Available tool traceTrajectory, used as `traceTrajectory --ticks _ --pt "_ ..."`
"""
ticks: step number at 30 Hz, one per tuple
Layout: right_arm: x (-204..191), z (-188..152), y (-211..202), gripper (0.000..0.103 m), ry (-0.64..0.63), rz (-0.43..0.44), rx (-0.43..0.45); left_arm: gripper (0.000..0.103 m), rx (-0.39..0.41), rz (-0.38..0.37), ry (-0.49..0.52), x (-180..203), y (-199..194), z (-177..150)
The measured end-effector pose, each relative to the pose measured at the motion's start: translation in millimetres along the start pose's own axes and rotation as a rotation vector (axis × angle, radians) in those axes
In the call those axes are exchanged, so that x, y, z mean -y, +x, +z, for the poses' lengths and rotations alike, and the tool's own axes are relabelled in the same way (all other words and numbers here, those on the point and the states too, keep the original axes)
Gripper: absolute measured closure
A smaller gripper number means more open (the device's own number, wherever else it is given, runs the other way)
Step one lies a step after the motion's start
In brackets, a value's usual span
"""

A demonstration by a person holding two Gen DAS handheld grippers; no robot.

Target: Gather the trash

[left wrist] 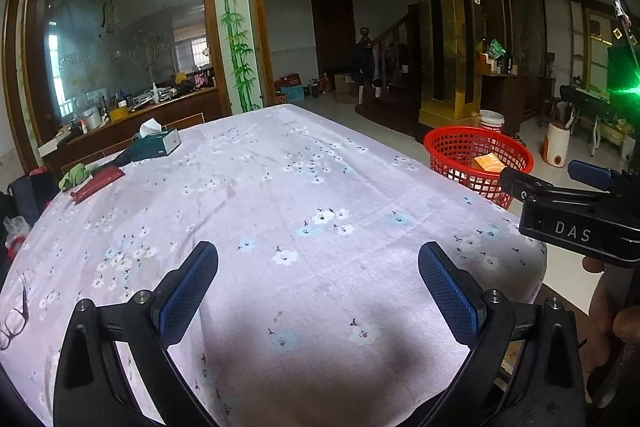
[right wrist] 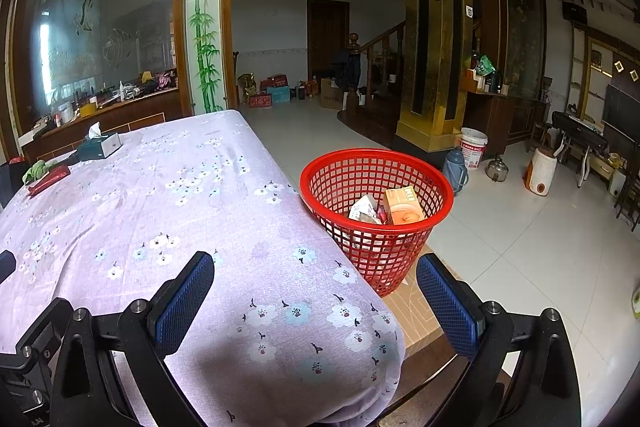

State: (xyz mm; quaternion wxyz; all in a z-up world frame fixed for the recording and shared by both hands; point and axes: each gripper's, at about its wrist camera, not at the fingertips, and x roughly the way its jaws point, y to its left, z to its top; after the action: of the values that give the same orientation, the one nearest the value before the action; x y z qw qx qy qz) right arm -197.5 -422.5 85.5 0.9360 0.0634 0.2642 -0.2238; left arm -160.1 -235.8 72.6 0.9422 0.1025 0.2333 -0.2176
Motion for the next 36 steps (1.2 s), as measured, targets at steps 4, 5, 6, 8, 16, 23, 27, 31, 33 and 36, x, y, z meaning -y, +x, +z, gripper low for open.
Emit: traceTrajectory --ticks 4,5,6,8,16,23,27,31,33,36 --pt "-1 0 0 0.001 -0.001 0.001 0.000 0.003 -0.010 -0.018 -0.012 -1 1 0" --pt "-1 1 0 0.001 -0.001 0.001 0.001 0.003 -0.011 -0.020 -0.015 -1 1 0" --pt "-1 0 0 0.001 -0.002 0.000 0.000 0.003 -0.010 -0.020 -0.017 -1 0 0" --pt "-1 0 0 0.001 -0.001 0.001 -0.001 0.003 -0.009 -0.015 -0.018 -1 0 0" --pt "-1 0 1 0.001 -0.003 0.001 0.000 0.003 -0.013 -0.010 -0.025 -3 1 1" --pt "-5 -1 4 0.001 -0.013 0.011 -0.004 0.003 -0.024 -0.014 -0.047 -10 3 1" --pt "-18 -1 7 0.001 -0.041 0.046 -0.018 0.003 -0.039 -0.005 -0.080 -23 4 1" --pt "-40 2 14 0.001 -0.091 0.112 -0.053 0.003 -0.074 0.049 -0.162 -61 2 -4" --pt "-57 4 20 0.001 -0.122 0.166 -0.089 0.003 -0.098 0.090 -0.212 -86 2 -8" --pt "-92 7 37 0.001 -0.160 0.266 -0.172 0.003 -0.105 0.185 -0.300 -134 -1 -16"
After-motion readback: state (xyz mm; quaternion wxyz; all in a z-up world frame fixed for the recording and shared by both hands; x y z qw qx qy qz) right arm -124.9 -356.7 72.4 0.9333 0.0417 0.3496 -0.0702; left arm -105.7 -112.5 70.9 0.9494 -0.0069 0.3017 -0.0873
